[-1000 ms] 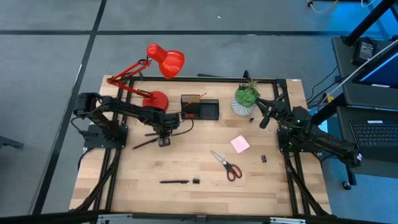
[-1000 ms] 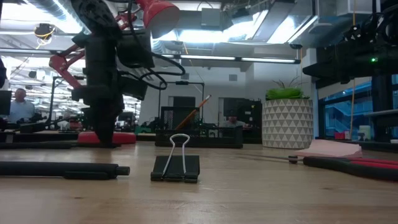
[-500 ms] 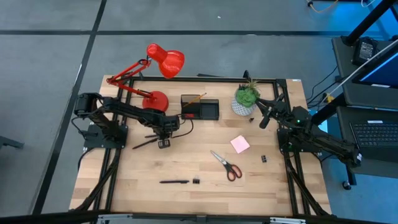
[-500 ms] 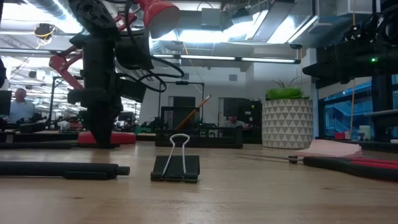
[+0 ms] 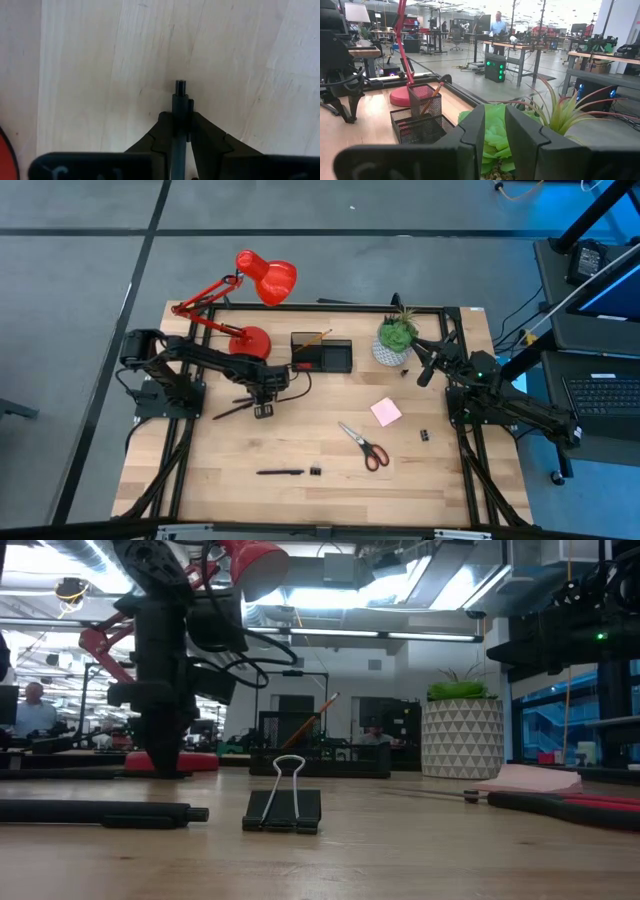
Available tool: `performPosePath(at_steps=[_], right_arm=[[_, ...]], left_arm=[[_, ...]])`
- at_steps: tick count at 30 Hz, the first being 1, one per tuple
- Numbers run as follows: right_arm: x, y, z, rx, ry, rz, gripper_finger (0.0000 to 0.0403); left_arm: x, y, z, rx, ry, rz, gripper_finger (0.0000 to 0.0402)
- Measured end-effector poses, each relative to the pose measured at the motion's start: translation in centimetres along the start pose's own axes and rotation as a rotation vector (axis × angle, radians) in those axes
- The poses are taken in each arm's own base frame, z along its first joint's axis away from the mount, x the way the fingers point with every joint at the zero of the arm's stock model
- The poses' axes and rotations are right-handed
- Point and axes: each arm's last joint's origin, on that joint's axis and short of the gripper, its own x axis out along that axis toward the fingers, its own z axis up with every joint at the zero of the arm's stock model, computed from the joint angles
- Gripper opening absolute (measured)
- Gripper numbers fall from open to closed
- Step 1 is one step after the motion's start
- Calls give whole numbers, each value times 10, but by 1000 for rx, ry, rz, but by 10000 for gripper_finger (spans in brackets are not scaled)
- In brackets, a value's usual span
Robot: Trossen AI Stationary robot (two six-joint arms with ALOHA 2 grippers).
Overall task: Pick and place office supplies into organizer
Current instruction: Put the top pen into the desk organizer
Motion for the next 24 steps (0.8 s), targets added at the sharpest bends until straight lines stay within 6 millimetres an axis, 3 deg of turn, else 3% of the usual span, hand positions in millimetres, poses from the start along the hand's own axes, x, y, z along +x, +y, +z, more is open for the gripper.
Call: performPosePath(at_steps=[15, 24], right_arm=[[0, 0, 0, 0, 0, 0, 80], [0, 0, 0, 1, -2, 0, 80]], left_arm=[[-20, -1, 16, 6, -100, -8, 46], [-76, -2, 51, 71, -341, 27, 47]])
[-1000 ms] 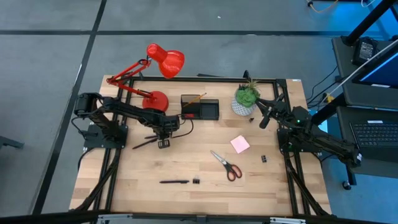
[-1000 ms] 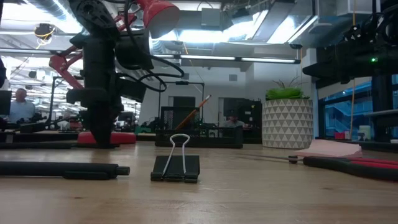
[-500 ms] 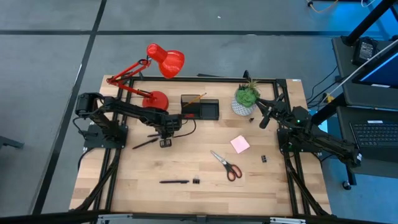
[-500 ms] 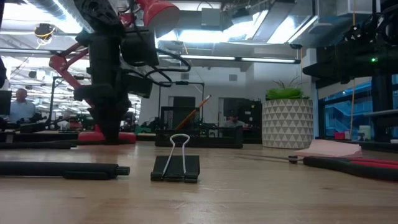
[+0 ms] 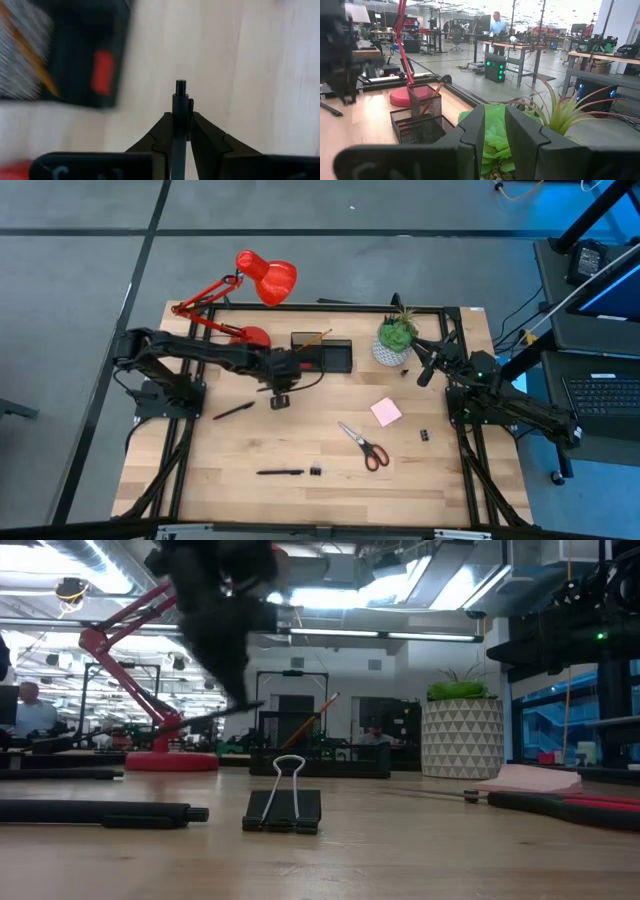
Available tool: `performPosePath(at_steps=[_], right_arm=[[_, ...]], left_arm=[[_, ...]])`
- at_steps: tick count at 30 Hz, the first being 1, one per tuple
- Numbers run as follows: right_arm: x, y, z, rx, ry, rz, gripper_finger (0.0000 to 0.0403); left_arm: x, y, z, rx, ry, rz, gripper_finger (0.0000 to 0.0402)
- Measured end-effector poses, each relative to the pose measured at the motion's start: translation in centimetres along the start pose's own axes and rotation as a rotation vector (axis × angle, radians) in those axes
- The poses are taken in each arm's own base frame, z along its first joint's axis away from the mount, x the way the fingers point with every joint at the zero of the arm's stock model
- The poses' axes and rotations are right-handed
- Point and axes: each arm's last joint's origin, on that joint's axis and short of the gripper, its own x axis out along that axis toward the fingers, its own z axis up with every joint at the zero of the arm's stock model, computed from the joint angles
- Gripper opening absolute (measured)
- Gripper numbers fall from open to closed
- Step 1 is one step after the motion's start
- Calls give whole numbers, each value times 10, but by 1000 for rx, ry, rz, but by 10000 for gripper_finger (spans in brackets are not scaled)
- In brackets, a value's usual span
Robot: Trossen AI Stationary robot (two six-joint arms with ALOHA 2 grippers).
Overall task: Pick and place office supplies into organizer
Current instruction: Put the top pen into the desk organizer
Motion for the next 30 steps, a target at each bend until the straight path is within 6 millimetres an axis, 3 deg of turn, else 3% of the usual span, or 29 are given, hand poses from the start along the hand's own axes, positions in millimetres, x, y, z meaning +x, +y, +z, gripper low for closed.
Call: performPosePath(at_steps=[6, 11, 21, 30], right_arm=[[0, 0, 0, 1, -1, 0, 80], [0, 0, 0, 3, -5, 0, 80], [0, 0, 1, 1, -6, 0, 80], [0, 0, 1, 0, -6, -1, 80]], left_arm=[[-25, 10, 38, 46, -264, 70, 46], [-33, 27, 58, 45, -456, 131, 49], [-37, 68, 64, -29, -536, 287, 50], [-12, 89, 65, -75, -511, 287, 50]])
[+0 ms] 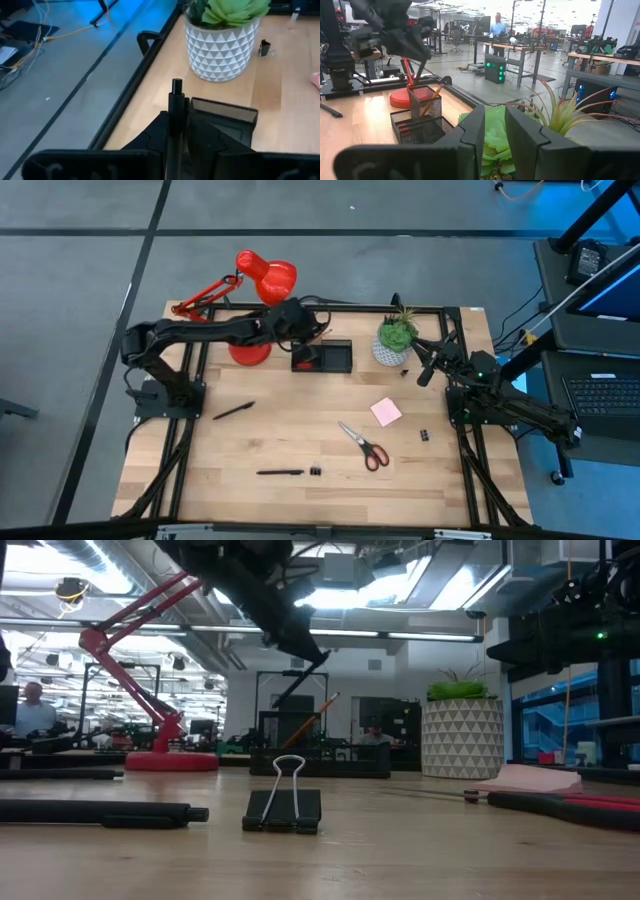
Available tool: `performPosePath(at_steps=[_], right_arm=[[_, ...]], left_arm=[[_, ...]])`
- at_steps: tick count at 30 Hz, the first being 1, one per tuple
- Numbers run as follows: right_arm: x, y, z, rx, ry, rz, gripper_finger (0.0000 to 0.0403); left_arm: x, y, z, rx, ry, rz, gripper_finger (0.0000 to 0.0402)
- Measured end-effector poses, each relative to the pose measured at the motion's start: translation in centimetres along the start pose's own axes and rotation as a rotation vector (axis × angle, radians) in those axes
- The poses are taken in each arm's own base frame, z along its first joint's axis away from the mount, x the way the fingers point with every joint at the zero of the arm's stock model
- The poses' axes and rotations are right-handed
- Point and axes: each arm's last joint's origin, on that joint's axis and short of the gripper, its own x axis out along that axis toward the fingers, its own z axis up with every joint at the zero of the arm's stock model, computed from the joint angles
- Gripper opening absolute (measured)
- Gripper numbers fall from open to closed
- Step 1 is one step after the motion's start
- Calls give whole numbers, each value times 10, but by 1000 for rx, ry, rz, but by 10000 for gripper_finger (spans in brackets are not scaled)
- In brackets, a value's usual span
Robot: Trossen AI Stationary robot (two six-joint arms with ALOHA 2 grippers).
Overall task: Pick and place office supplies into organizer
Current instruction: Put the top pen into the desk organizer
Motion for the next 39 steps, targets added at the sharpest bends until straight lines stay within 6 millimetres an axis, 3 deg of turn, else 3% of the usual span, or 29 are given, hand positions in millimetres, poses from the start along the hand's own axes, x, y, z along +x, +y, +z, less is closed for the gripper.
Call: performPosePath(at_steps=[16, 39], right_arm=[[0, 0, 0, -1, 0, 0, 80], [0, 0, 0, -1, 0, 0, 80]], left_arm=[[43, -2, -32, 21, 132, -45, 51], [49, -4, -39, 8, 176, -44, 84]])
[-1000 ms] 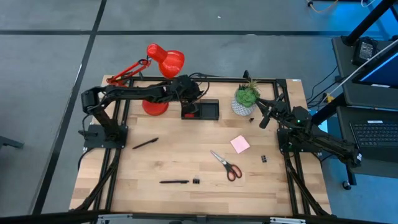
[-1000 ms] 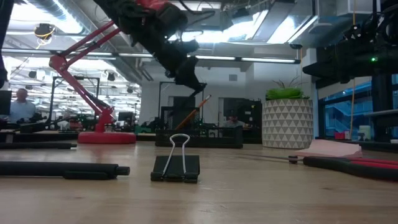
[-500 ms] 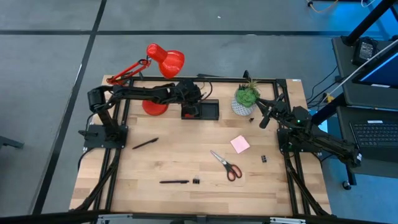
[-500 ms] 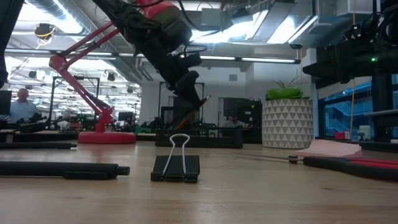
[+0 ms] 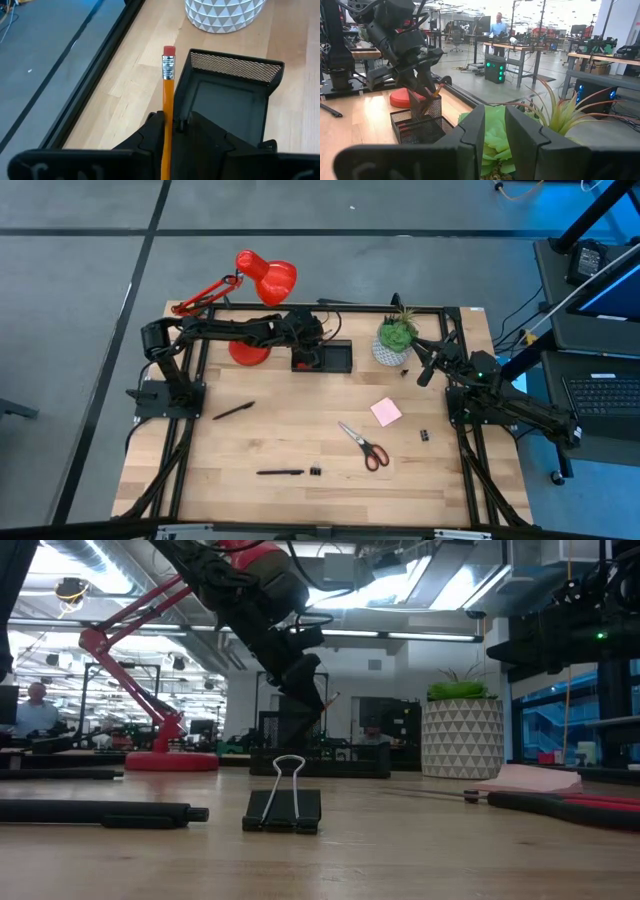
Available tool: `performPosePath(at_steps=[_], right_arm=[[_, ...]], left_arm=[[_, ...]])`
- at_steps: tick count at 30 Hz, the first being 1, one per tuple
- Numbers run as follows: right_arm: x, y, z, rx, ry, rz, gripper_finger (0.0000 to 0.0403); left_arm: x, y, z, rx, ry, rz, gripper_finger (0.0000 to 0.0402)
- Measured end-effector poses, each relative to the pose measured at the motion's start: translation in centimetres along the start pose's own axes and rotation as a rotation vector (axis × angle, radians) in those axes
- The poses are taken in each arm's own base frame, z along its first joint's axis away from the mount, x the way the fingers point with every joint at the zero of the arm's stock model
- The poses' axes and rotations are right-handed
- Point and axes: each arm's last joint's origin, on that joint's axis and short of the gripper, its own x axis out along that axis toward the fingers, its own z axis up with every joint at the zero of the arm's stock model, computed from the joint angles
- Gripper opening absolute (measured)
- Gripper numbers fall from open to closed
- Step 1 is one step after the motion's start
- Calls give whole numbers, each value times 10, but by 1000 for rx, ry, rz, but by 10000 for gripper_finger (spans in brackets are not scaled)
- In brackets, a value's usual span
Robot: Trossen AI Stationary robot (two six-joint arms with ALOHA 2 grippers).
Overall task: Pick and place office supplies into organizer
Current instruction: Put the top pen into the desk organizer
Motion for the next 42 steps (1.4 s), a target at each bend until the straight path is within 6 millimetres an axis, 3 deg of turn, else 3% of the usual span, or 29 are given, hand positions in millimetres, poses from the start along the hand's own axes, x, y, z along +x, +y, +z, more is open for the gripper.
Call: performPosePath(at_steps=[7, 13, 20, 27, 33, 42], right_arm=[[0, 0, 0, 0, 0, 0, 80], [0, 0, 0, 0, 0, 0, 80], [0, 0, 0, 0, 1, 0, 80], [0, 0, 0, 0, 1, 0, 80], [0, 0, 0, 2, 1, 0, 80], [0, 0, 0, 7, 1, 0, 80]], left_arm=[[-8, 1, 5, 43, -25, 2, 95], [-36, -5, 20, 101, -111, -12, 94], [-73, -39, 19, 249, -82, -303, 101], [-96, -78, -9, 143, 238, -422, 107], [-115, -101, -39, 27, 578, -317, 108], [-117, -118, -77, -6, 740, -222, 112]])
